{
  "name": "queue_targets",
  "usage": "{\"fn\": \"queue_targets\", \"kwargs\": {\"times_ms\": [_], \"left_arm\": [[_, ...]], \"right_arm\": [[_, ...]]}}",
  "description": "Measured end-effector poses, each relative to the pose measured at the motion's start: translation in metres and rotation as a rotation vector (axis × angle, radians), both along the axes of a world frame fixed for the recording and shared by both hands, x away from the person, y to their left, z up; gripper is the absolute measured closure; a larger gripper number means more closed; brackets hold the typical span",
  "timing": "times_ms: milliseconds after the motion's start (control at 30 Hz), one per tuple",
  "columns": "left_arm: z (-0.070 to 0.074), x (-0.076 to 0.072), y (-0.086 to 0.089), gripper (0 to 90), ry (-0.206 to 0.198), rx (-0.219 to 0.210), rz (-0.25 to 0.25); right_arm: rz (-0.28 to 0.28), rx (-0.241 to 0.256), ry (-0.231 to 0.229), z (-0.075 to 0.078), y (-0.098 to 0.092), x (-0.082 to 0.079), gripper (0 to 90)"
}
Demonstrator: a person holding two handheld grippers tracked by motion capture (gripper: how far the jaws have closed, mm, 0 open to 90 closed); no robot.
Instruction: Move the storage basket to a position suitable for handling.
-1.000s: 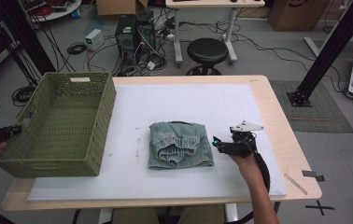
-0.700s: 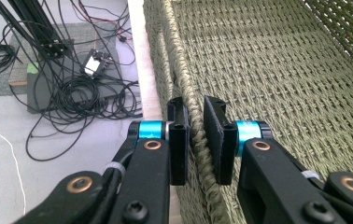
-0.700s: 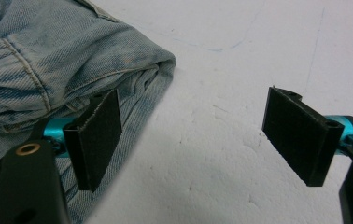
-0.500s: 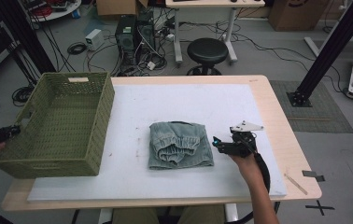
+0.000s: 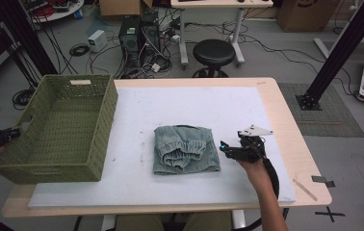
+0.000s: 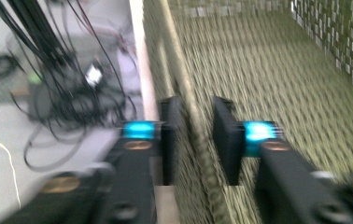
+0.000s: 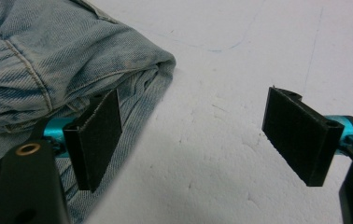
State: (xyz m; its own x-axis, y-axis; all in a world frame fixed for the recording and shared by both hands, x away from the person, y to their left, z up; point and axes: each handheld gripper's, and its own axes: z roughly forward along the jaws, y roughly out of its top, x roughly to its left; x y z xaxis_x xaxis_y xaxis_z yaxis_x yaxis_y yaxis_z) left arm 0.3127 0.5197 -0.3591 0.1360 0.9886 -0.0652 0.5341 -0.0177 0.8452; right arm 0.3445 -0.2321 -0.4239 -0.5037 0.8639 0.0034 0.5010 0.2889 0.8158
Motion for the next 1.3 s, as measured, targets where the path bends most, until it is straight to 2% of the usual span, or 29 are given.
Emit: {"fn": "queue_targets", "kwargs": {"times_ms": [33, 67, 100, 133, 167, 200, 267, 300, 367, 400, 433, 533, 567, 633, 733, 767, 800, 900, 933, 967, 1000, 1033, 1133, 1167, 1200, 1233, 1300], "left_arm": [[0.002, -0.002, 0.000, 57.3, -0.031, -0.005, 0.003], [0.002, -0.002, 0.000, 55.4, -0.031, -0.005, 0.003], [0.008, -0.006, -0.001, 53.5, -0.078, -0.022, 0.004], [0.011, -0.008, -0.002, 50.2, -0.097, -0.025, 0.008], [0.011, -0.008, -0.002, 47.6, -0.097, -0.025, 0.008], [0.018, -0.010, -0.004, 45.8, -0.132, -0.037, 0.012], [0.022, -0.011, -0.005, 41.2, -0.147, -0.051, 0.009], [0.030, -0.013, -0.010, 39.9, -0.182, -0.069, -0.002], [0.038, -0.014, -0.017, 35.8, -0.211, -0.074, -0.018], [0.038, -0.014, -0.017, 34.2, -0.211, -0.074, -0.018], [0.044, -0.013, -0.026, 33.3, -0.228, -0.085, -0.050], [0.050, -0.011, -0.036, 28.8, -0.233, -0.095, -0.077], [0.056, -0.009, -0.048, 28.8, -0.245, -0.110, -0.113], [0.060, -0.005, -0.061, 28.7, -0.254, -0.128, -0.146], [0.065, 0.000, -0.081, 26.6, -0.264, -0.147, -0.187], [0.065, 0.000, -0.081, 26.6, -0.264, -0.147, -0.187], [0.066, 0.004, -0.096, 26.4, -0.266, -0.157, -0.210], [0.067, 0.011, -0.118, 25.2, -0.277, -0.171, -0.233], [0.067, 0.011, -0.118, 23.9, -0.277, -0.171, -0.233], [0.066, 0.017, -0.131, 23.6, -0.279, -0.187, -0.247], [0.065, 0.020, -0.138, 23.6, -0.272, -0.185, -0.254], [0.065, 0.020, -0.138, 23.6, -0.272, -0.185, -0.254], [0.062, 0.027, -0.159, 23.6, -0.255, -0.183, -0.300], [0.061, 0.029, -0.172, 23.6, -0.256, -0.183, -0.331], [0.061, 0.029, -0.172, 23.6, -0.256, -0.183, -0.331], [0.061, 0.031, -0.184, 23.6, -0.257, -0.182, -0.360], [0.061, 0.033, -0.197, 23.6, -0.257, -0.178, -0.370]], "right_arm": [[0.002, -0.001, -0.001, 0.000, 0.000, 0.000, 20.4], [0.002, -0.001, -0.001, 0.000, 0.000, 0.000, 20.4], [-0.001, -0.002, 0.002, 0.000, -0.001, 0.000, 20.4], [-0.002, -0.001, 0.000, 0.000, -0.001, 0.000, 20.4], [-0.002, -0.001, 0.000, 0.000, -0.001, 0.000, 20.4], [-0.003, 0.001, -0.001, 0.000, -0.002, -0.001, 20.4], [-0.002, 0.001, -0.003, 0.000, -0.002, -0.001, 20.4], [-0.001, 0.005, -0.003, 0.000, -0.002, -0.002, 20.4], [-0.004, 0.005, -0.004, -0.001, -0.004, -0.002, 20.4], [-0.004, 0.008, -0.003, -0.001, -0.004, -0.002, 20.4], [-0.006, 0.012, -0.003, -0.001, -0.005, -0.002, 20.4], [-0.007, 0.014, -0.008, 0.000, -0.006, -0.002, 20.4], [-0.007, 0.016, -0.008, 0.000, -0.007, -0.002, 20.4], [-0.008, 0.016, -0.009, 0.000, -0.009, -0.002, 20.4], [-0.008, 0.018, -0.009, 0.000, -0.011, -0.002, 20.4], [-0.005, 0.019, -0.010, 0.000, -0.012, -0.002, 20.4], [-0.003, 0.020, -0.009, 0.000, -0.012, -0.002, 20.4], [-0.001, 0.022, -0.008, -0.001, -0.012, -0.002, 20.4], [-0.001, 0.022, -0.008, -0.001, -0.012, -0.002, 20.4], [0.001, 0.020, -0.006, -0.001, -0.012, -0.001, 20.4], [0.003, 0.021, -0.005, -0.001, -0.012, -0.001, 20.4], [0.005, 0.020, -0.007, -0.001, -0.012, -0.002, 20.4], [0.010, 0.021, -0.011, -0.001, -0.013, -0.002, 20.4], [0.008, 0.022, -0.010, -0.001, -0.013, -0.003, 20.4], [0.008, 0.022, -0.010, -0.001, -0.013, -0.003, 20.4], [0.005, 0.022, -0.012, -0.001, -0.014, -0.003, 20.4], [0.004, 0.024, -0.011, -0.001, -0.015, -0.003, 20.4]]}}
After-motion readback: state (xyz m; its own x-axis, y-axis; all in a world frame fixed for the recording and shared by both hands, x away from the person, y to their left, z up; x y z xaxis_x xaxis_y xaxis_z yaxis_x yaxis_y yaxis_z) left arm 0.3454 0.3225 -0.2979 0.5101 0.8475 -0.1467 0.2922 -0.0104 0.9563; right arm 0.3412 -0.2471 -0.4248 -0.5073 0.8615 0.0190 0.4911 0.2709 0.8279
